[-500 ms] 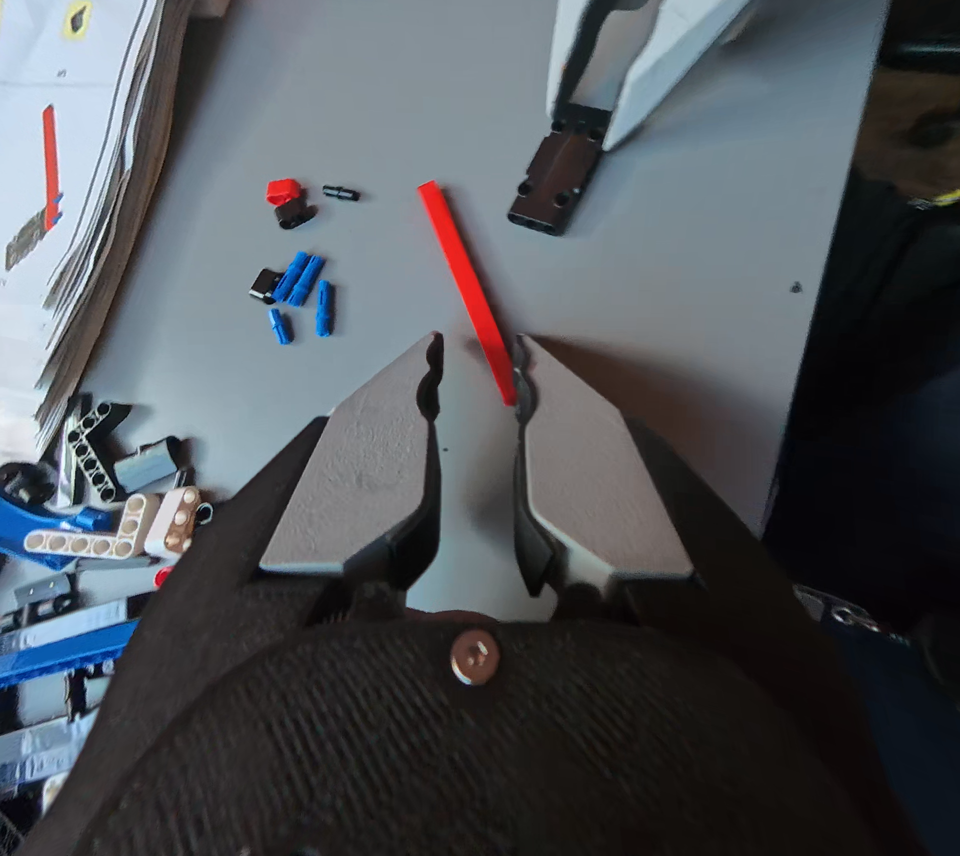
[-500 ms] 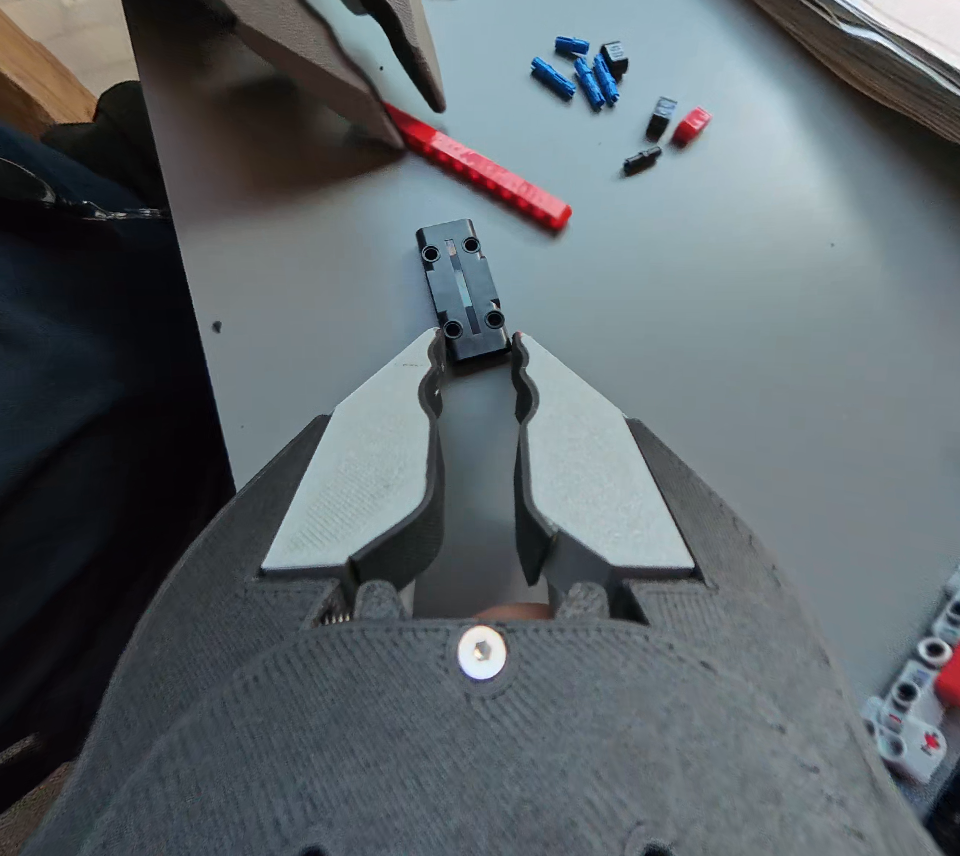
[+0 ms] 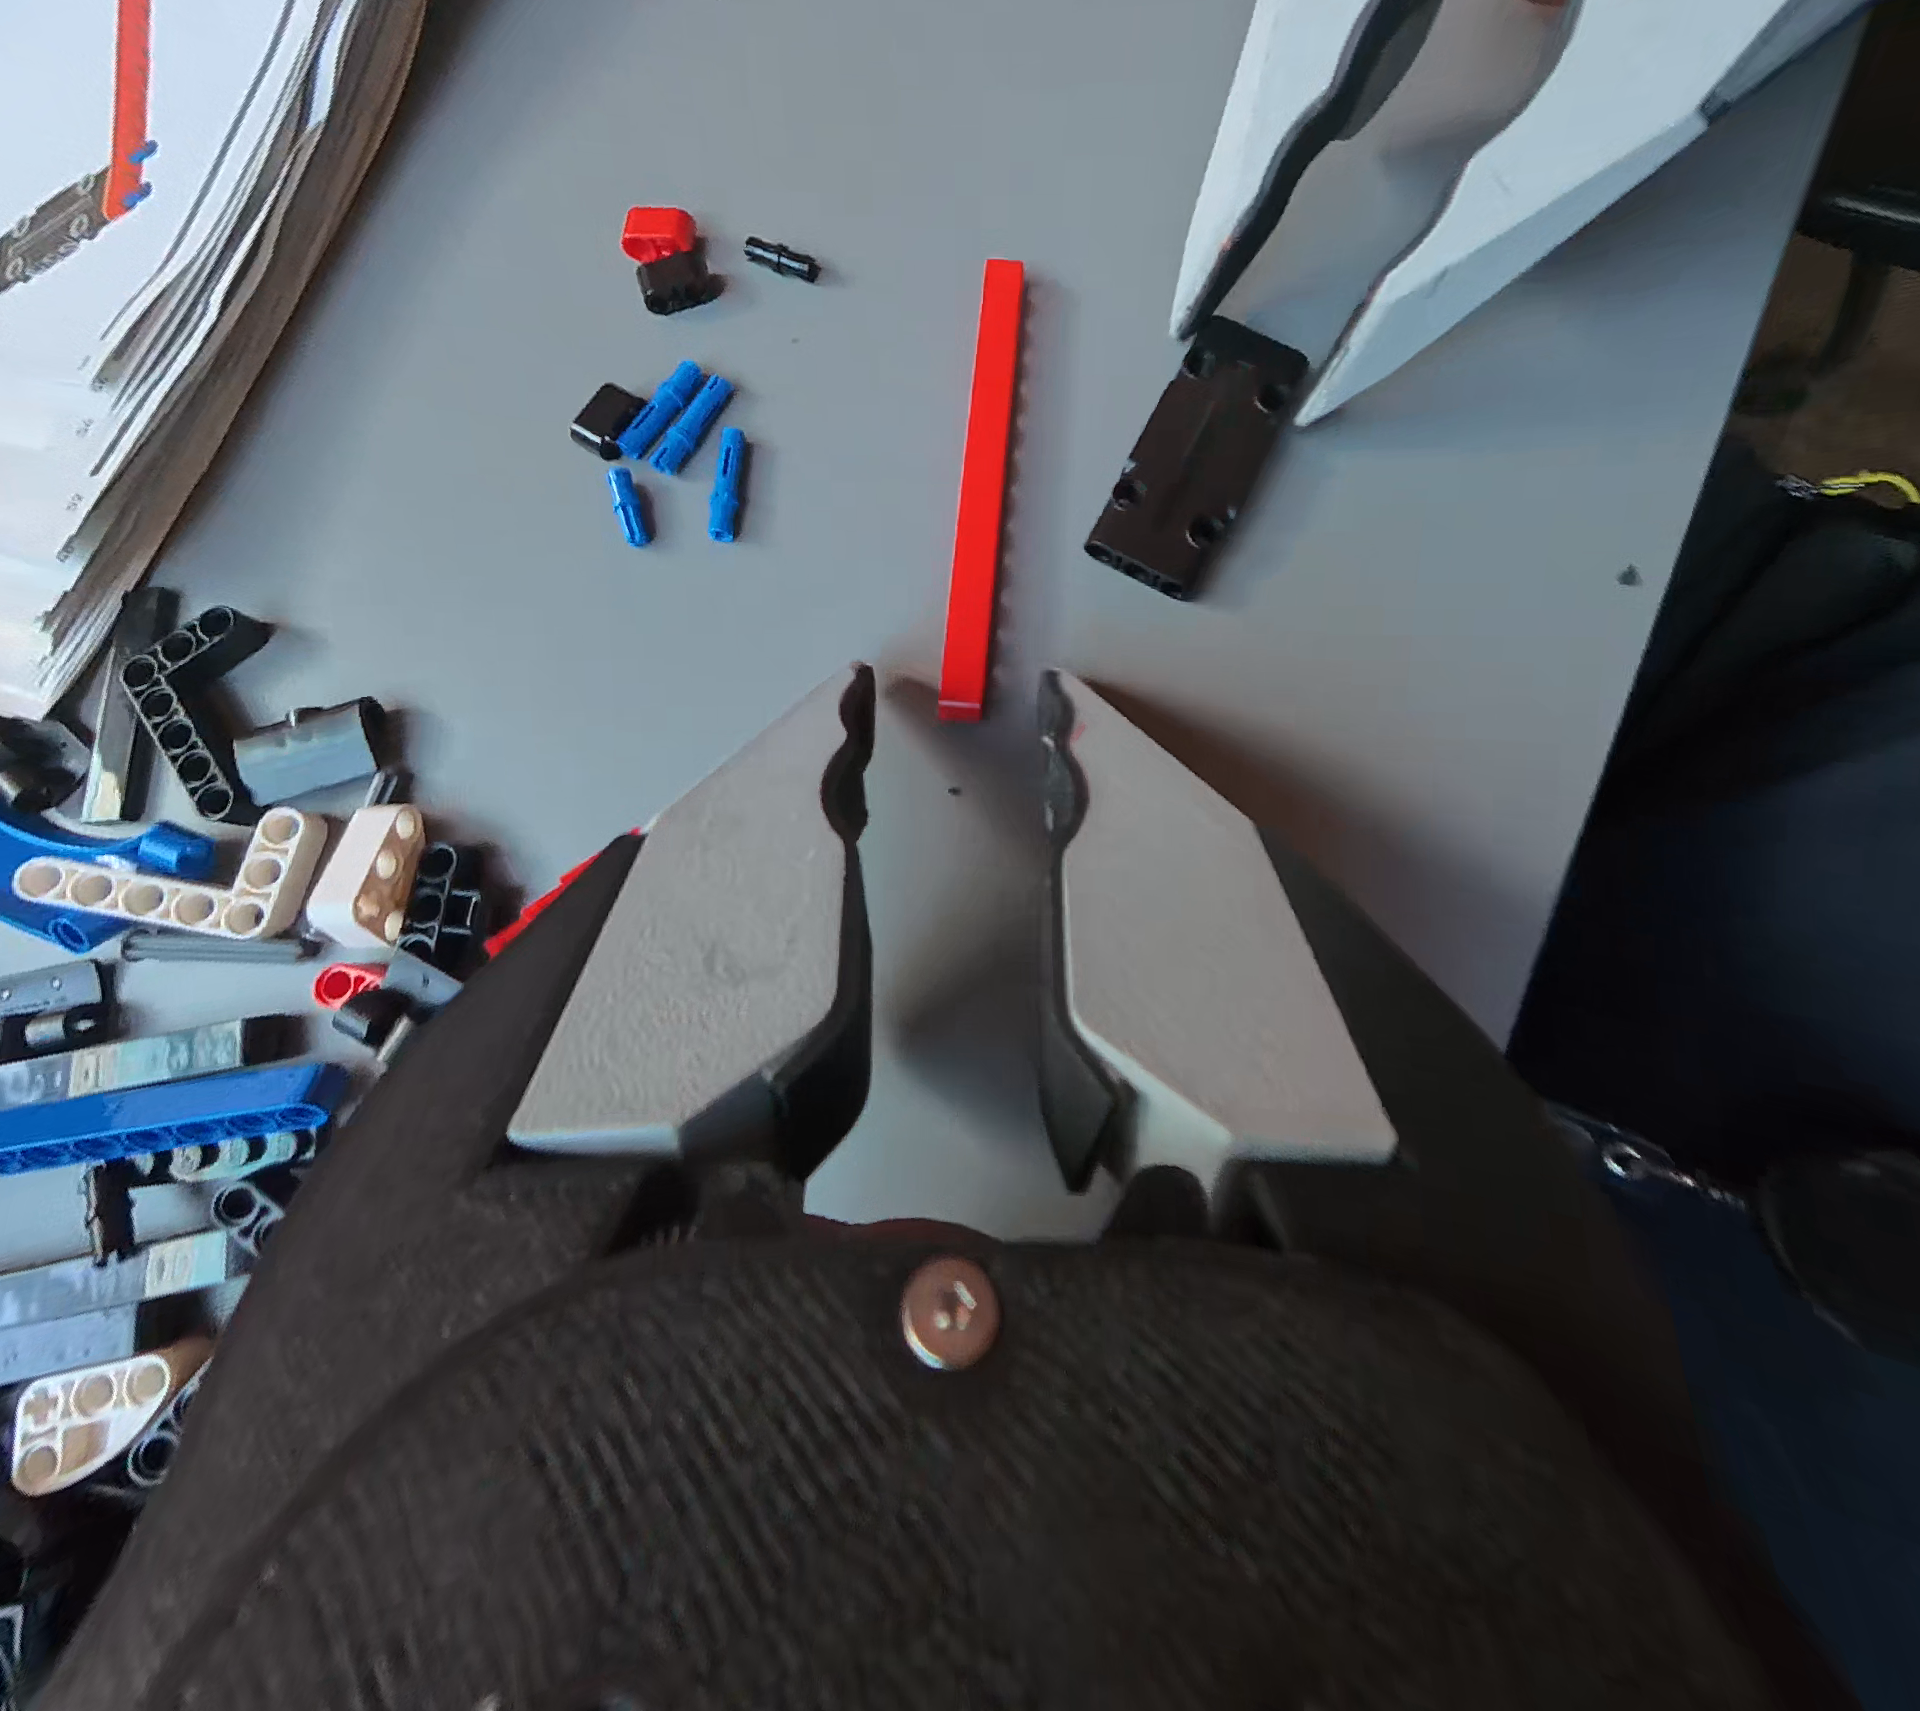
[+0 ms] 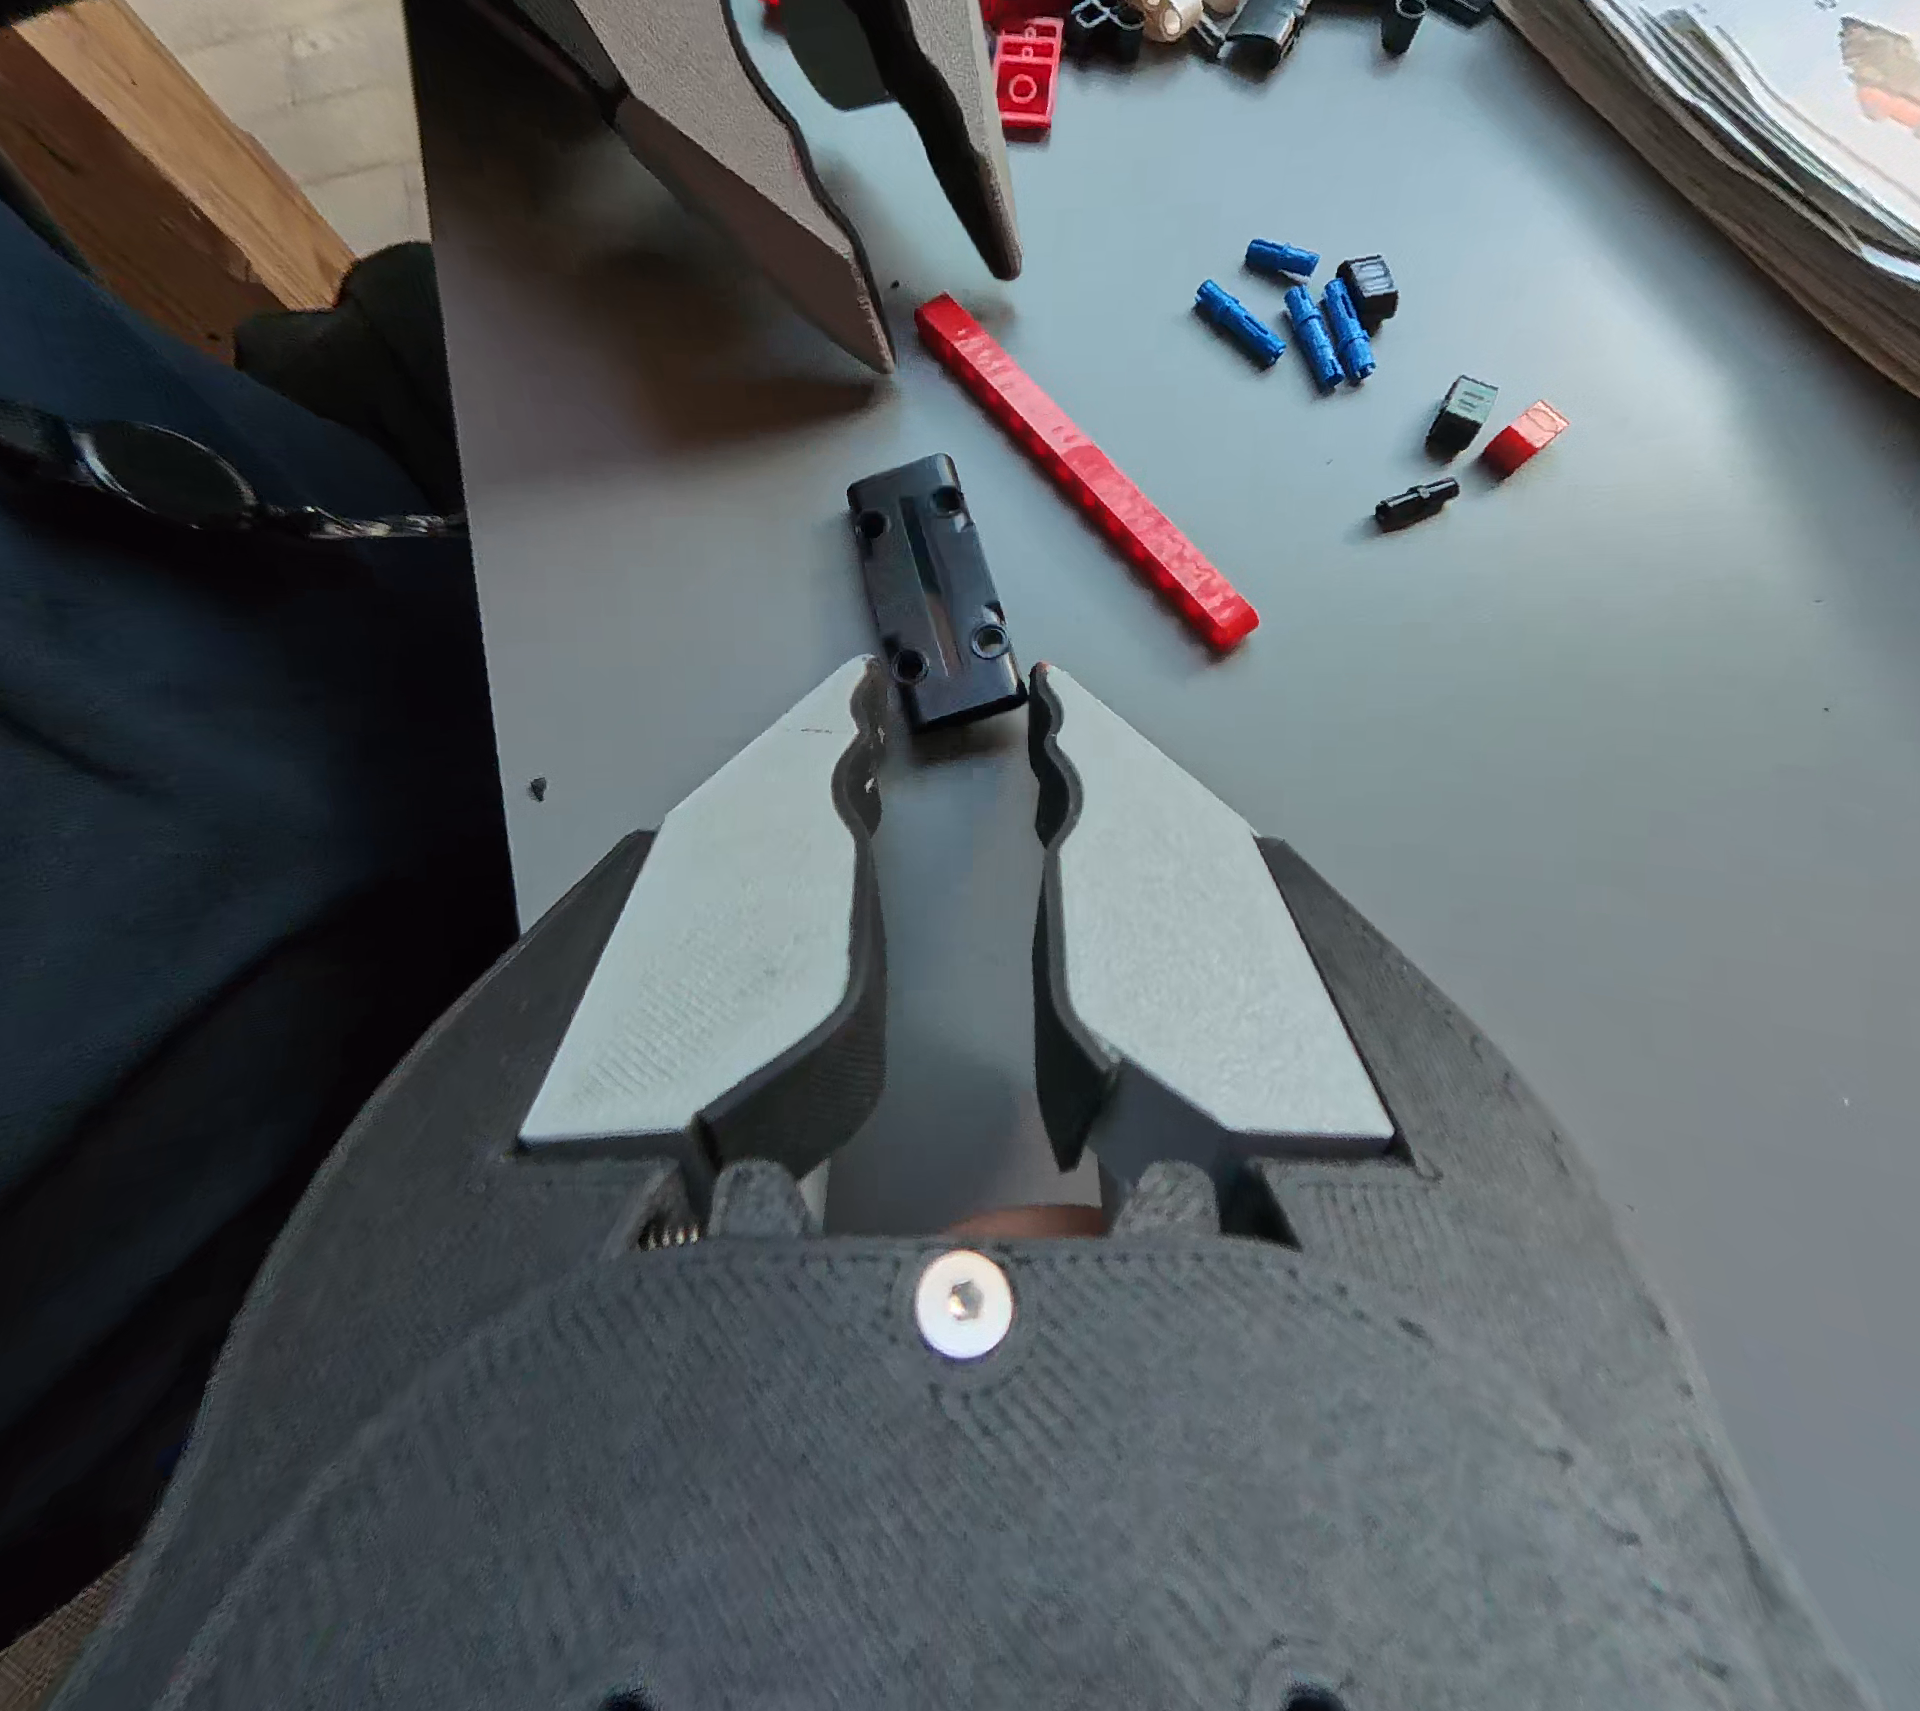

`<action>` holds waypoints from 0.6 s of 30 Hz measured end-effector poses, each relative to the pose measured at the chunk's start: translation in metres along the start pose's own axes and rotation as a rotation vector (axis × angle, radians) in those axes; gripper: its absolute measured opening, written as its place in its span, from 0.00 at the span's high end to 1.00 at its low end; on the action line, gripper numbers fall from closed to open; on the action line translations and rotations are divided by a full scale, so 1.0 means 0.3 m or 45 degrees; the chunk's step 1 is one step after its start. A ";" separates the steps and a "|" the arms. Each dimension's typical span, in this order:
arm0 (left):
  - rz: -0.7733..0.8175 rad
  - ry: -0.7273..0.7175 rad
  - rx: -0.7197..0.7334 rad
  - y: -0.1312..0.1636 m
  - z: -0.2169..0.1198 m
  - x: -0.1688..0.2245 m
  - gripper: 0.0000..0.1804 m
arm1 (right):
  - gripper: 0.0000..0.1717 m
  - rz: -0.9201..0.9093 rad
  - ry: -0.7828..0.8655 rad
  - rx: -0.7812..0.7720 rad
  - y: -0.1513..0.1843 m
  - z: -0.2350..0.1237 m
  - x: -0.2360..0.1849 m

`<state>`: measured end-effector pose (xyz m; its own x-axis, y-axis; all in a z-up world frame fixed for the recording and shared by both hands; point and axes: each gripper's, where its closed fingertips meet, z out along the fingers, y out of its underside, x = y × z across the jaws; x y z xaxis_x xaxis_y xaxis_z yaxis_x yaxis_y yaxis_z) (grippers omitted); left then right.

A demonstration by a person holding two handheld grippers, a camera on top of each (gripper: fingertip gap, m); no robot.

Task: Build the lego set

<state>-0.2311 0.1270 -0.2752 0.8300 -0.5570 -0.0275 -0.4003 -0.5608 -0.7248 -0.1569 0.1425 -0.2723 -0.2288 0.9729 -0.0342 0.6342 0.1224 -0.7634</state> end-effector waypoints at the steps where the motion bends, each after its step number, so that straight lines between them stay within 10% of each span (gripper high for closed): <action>1: 0.001 0.003 0.005 -0.001 -0.004 0.000 0.83 | 0.86 0.012 -0.012 0.024 -0.007 -0.006 0.000; 18: 0.044 0.037 -0.009 0.004 -0.014 0.035 0.83 | 0.94 -0.141 0.052 -0.084 -0.176 0.152 0.248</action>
<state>-0.2245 0.1180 -0.2734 0.8041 -0.5936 -0.0319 -0.4311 -0.5454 -0.7188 -0.2410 0.1995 -0.2640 -0.2709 0.9597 0.0751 0.6543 0.2407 -0.7169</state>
